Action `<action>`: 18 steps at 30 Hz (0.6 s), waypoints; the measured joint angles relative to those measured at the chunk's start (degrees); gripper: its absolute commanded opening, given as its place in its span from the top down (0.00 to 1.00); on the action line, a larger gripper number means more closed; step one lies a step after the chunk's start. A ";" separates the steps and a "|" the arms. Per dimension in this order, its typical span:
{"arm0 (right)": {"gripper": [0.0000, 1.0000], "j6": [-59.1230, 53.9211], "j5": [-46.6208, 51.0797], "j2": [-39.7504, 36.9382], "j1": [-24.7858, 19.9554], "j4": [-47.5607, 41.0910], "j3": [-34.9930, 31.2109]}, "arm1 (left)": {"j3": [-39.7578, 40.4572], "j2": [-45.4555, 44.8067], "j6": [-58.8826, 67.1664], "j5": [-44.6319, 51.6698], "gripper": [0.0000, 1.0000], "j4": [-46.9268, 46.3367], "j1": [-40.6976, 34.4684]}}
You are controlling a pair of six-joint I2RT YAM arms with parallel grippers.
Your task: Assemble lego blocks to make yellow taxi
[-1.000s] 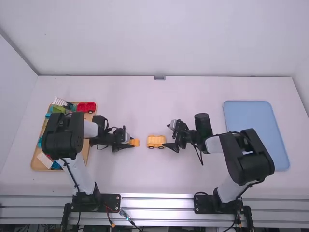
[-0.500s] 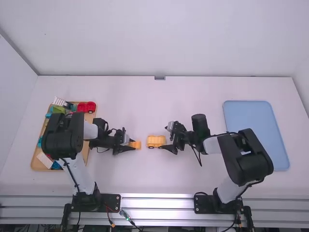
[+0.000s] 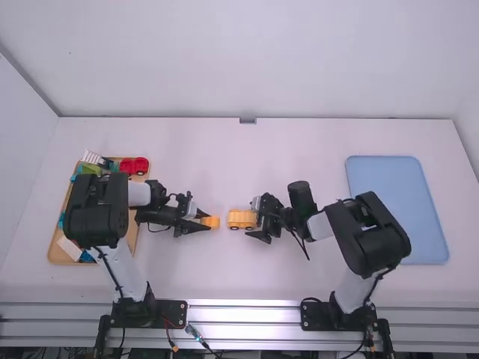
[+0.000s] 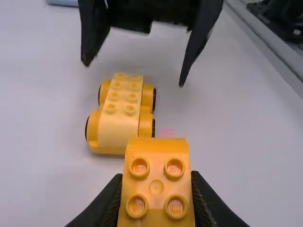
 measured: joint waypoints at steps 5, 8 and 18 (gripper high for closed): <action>0.01 -0.48 -1.68 5.95 0.00 2.25 1.64 | 1.18 0.00 1.68 0.81 0.98 0.24 -2.21; 0.01 -0.59 -3.87 8.07 -0.11 2.99 3.30 | 1.73 -0.02 0.57 1.07 0.98 2.56 -4.17; 0.02 -2.69 -7.43 9.46 -2.10 2.95 4.79 | 5.20 -0.07 -7.23 -0.94 0.98 5.11 -9.05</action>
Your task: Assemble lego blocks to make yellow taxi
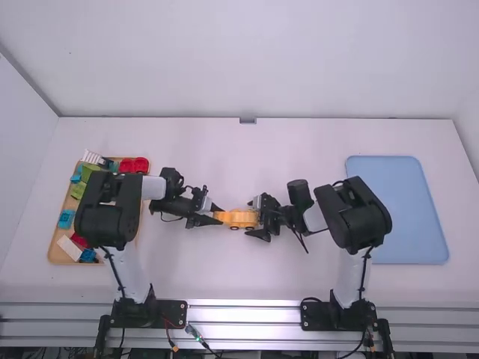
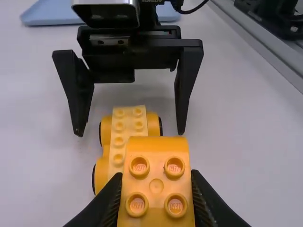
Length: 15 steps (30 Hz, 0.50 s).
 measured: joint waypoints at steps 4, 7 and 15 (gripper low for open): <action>0.03 -0.74 -0.52 0.00 0.09 0.63 0.00 | 0.42 0.00 -0.94 -0.66 0.98 0.28 -2.71; 0.06 -0.81 -0.72 0.76 0.24 2.25 0.09 | 0.46 0.00 -1.86 -0.83 0.98 2.10 -4.35; 0.07 -0.59 -1.53 5.01 0.24 5.55 0.22 | 0.55 0.00 -14.73 -4.11 0.98 12.04 -5.20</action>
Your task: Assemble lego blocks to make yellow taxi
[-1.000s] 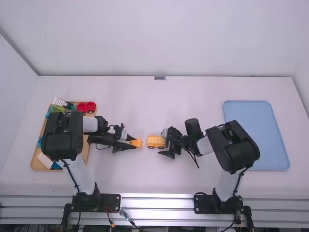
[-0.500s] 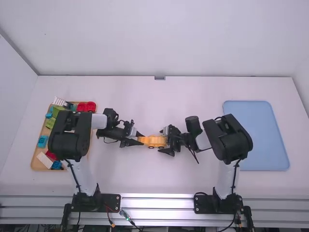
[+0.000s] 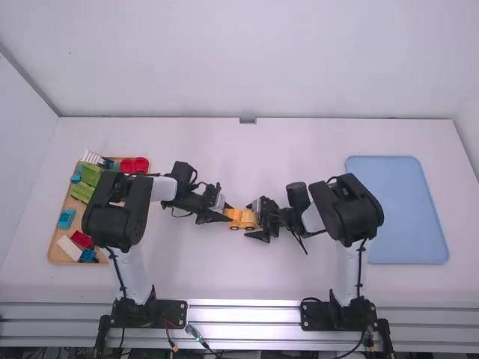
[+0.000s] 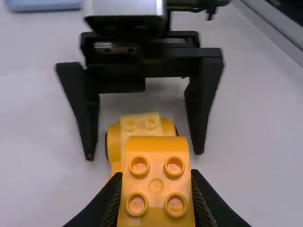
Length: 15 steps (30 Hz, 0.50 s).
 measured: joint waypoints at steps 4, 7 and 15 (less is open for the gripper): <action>0.15 1.14 -1.05 2.10 0.00 0.48 1.95 | 0.00 0.00 -3.30 -0.68 0.98 0.50 -0.76; 0.19 1.33 -1.14 2.49 0.00 0.44 2.71 | 0.00 0.00 -4.39 -0.59 0.98 1.40 -1.55; 0.37 0.92 -1.99 2.49 0.00 0.50 3.15 | 0.02 0.00 -8.20 -0.59 0.98 2.78 -2.29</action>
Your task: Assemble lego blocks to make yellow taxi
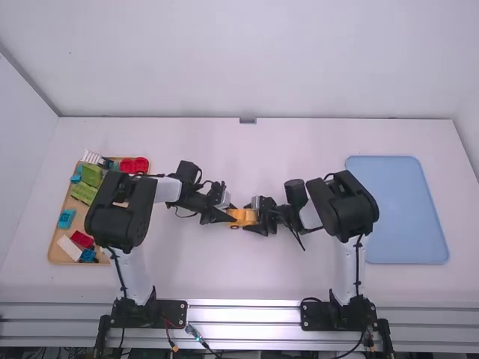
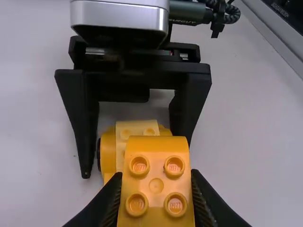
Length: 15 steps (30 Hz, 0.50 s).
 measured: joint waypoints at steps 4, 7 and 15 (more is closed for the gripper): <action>0.41 0.02 -0.07 0.00 -0.02 -0.02 -0.02 | 0.00 -1.11 -0.74 -0.09 0.98 -1.40 0.00; 0.41 0.02 -0.13 0.00 0.00 -0.04 -0.02 | -0.24 -3.06 -1.09 -0.50 0.98 -1.03 -0.07; 0.44 0.48 -0.17 0.02 0.00 -0.04 -0.02 | -7.69 -11.30 -9.62 -5.73 0.98 14.43 -2.38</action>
